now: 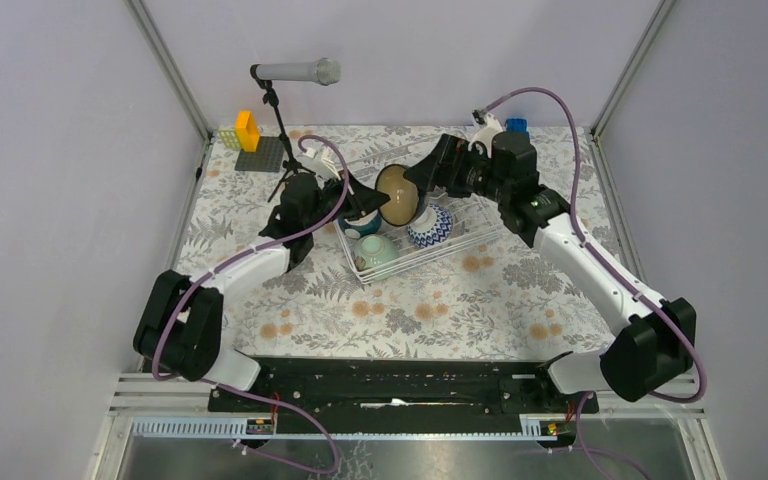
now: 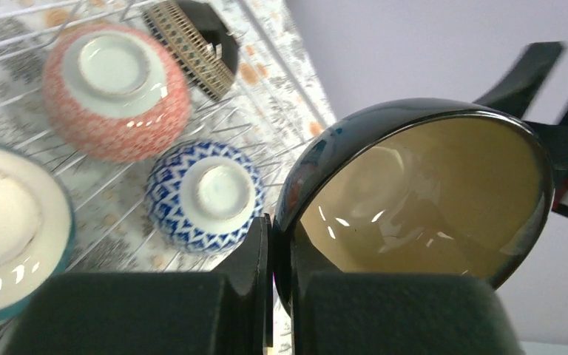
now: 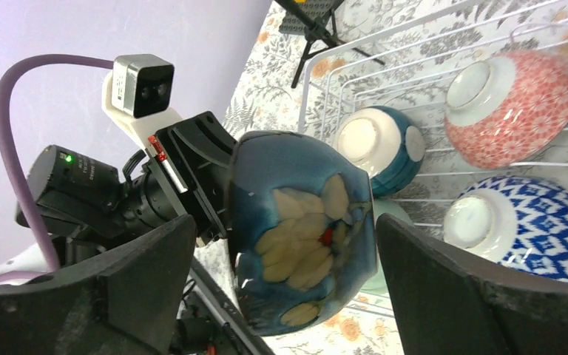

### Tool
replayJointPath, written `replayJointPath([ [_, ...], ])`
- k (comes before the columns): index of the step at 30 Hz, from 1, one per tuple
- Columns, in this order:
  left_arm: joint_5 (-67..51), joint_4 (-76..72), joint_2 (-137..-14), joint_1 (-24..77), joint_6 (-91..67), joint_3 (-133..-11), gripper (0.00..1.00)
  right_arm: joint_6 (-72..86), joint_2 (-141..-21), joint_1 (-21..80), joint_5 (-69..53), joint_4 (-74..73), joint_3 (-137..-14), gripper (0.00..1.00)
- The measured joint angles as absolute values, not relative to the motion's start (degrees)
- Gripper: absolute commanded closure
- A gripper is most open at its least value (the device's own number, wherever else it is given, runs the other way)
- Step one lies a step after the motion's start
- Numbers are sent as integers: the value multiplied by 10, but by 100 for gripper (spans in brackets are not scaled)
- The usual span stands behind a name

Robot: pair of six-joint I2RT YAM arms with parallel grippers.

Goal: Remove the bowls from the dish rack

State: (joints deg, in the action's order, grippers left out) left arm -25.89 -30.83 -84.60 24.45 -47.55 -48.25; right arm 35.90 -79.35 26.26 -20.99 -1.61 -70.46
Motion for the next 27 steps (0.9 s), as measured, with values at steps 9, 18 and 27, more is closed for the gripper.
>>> replayJointPath([
  [9, -124, -43, -770, 248, -388, -513, 100, 283, -725, 264, -117, -27, -686, 0],
  [18, 8, 126, -684, 246, -337, -555, 100, 221, -693, 265, -7, -69, -669, 6],
  [27, 88, 254, -647, 180, -345, -605, 100, 207, -693, 265, 40, -88, -651, 32],
])
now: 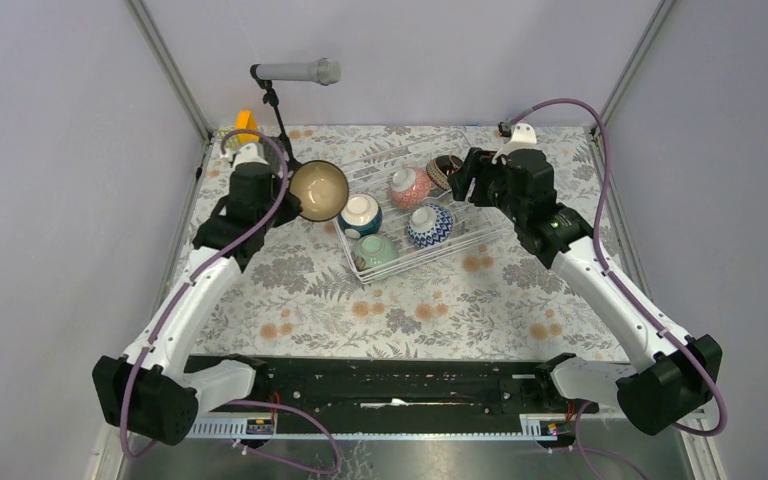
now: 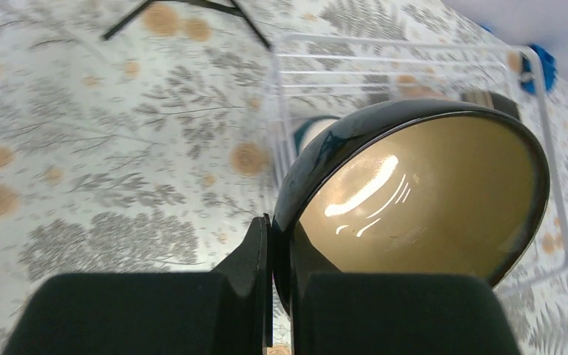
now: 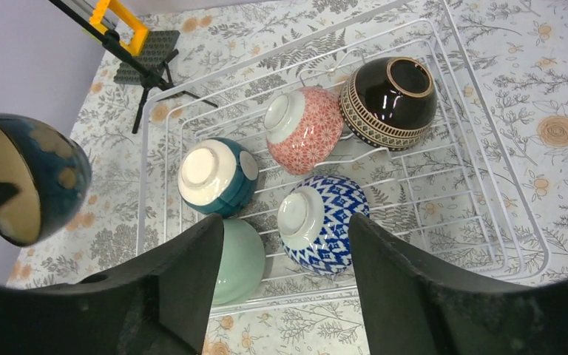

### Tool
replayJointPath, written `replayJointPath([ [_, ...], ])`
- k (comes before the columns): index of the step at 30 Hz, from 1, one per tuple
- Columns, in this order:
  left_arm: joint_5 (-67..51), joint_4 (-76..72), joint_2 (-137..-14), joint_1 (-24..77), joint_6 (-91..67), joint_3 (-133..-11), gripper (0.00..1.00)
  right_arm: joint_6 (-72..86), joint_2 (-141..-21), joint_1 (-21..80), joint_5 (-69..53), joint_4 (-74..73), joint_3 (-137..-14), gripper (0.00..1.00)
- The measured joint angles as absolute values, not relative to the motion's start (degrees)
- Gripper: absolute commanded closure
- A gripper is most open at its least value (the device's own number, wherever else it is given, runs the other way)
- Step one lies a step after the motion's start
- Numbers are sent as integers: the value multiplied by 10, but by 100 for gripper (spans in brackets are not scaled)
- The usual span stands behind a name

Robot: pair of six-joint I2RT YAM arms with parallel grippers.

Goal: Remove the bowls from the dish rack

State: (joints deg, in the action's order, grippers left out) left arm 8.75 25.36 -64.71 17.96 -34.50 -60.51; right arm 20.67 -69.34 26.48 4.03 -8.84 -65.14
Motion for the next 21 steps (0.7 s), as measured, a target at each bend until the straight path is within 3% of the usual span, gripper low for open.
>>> replayJointPath([
  [3, 97, 289, -647, 139, -364, -612, 100, 209, -695, 265, 41, -90, -648, 29],
  [5, 102, 310, -648, 112, -382, -612, 100, 211, -697, 265, 40, -90, -647, 18],
  [11, 116, 340, -656, 59, -445, -602, 100, 214, -717, 265, 38, -92, -647, 1],
  [21, 101, 328, -753, -15, -526, -566, 100, 238, -794, 265, 64, -154, -680, 0],
])
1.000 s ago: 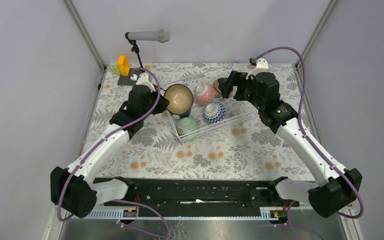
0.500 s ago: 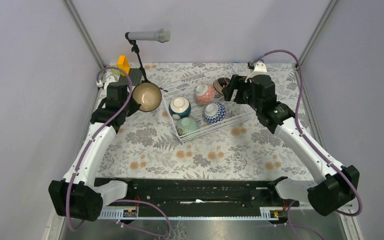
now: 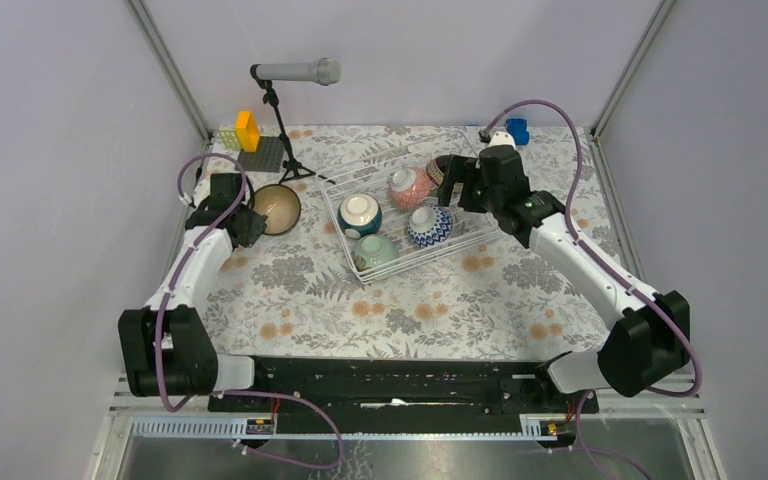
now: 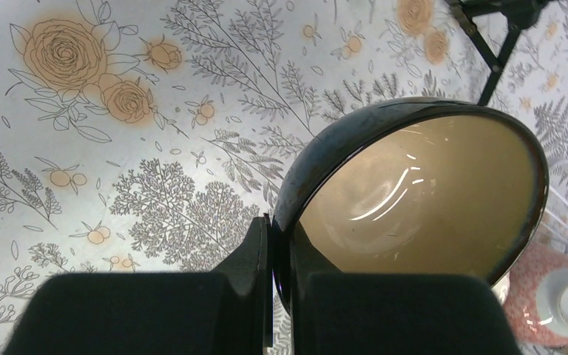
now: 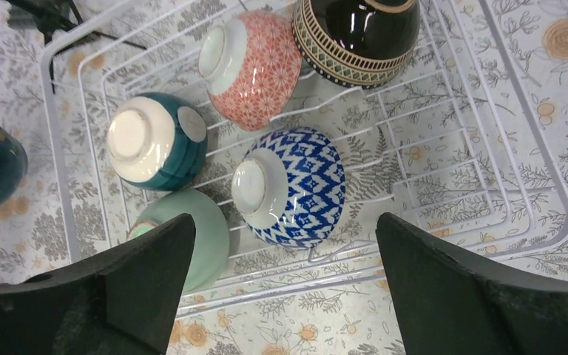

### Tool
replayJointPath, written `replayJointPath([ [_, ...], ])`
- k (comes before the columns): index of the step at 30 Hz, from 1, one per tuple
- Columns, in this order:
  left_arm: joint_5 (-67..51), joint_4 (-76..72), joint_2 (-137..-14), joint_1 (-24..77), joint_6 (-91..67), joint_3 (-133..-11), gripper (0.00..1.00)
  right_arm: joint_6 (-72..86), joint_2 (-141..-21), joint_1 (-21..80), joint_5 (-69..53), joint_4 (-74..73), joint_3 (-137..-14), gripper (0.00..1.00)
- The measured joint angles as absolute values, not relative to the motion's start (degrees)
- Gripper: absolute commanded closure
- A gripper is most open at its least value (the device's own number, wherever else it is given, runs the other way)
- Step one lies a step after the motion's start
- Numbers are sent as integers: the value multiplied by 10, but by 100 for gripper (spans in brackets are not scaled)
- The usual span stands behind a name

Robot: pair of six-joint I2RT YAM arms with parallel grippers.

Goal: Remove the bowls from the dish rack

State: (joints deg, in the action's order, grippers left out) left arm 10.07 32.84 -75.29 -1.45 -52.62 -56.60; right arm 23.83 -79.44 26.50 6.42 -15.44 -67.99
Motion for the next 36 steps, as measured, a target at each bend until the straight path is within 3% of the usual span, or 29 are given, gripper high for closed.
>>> replayJointPath([
  [22, 75, 296, -947, -77, -599, -605, 100, 253, -809, 262, 62, -146, -676, 0],
  [27, 60, 285, -969, -107, -602, -625, 62, 242, -810, 262, 59, -147, -676, 0],
  [36, -3, 259, -955, -109, -590, -625, 22, 206, -826, 262, 32, -158, -677, 0],
])
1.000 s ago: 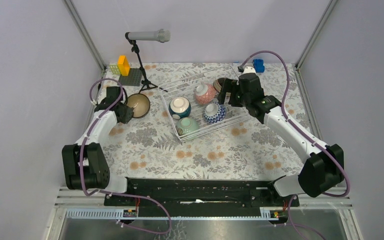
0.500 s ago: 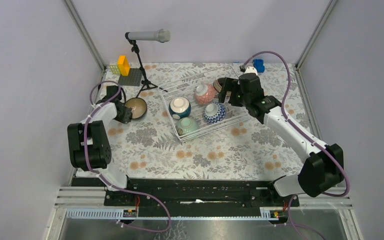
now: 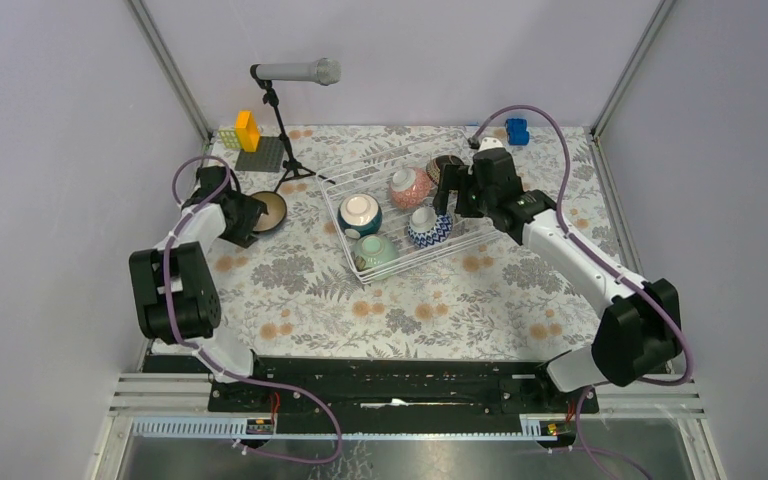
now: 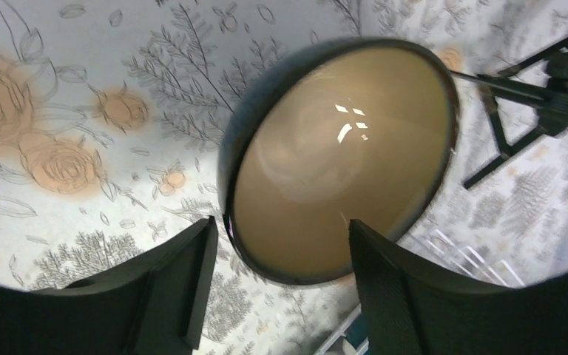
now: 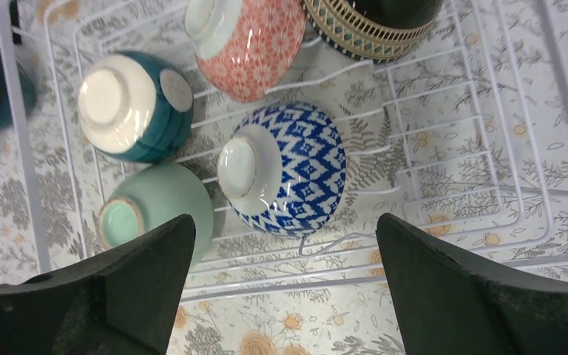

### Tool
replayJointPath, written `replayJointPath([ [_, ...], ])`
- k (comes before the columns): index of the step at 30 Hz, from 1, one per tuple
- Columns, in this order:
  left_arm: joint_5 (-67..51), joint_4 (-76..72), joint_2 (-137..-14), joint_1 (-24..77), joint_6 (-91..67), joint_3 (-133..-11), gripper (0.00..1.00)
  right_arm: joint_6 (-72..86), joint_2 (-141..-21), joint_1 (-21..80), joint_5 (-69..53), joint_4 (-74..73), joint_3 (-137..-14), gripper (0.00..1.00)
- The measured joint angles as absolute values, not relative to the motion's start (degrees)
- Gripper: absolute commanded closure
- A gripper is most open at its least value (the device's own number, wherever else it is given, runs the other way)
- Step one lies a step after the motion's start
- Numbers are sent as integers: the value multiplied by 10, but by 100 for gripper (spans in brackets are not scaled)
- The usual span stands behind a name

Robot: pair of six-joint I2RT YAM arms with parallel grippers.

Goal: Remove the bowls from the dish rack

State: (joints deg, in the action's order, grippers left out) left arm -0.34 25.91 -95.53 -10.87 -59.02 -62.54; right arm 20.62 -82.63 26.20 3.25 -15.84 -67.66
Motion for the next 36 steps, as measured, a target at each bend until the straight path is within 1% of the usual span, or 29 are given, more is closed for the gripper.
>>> replayJointPath([
  [1, -10, 258, -944, -108, -587, -621, 17, 202, -832, 262, 27, -164, -677, 1],
  [2, -17, 257, -931, -108, -584, -616, 14, 198, -838, 262, 20, -171, -679, 0],
  [9, -79, 255, -803, -108, -539, -595, 6, 171, -891, 262, -12, -208, -707, 0],
  [11, -107, 251, -780, -108, -523, -595, 2, 166, -903, 262, -14, -216, -714, 0],
  [17, -238, 193, -726, -90, -476, -582, 1, 173, -929, 261, -30, -222, -729, 0],
  [21, -288, 174, -715, -37, -456, -565, 1, 185, -940, 255, -53, -213, -733, 0],
  [27, -308, 153, -709, 35, -450, -518, 1, 199, -965, 235, -79, -205, -737, 0],
  [36, -312, 98, -676, 89, -460, -438, 1, 210, -1001, 222, -99, -198, -746, 0],
])
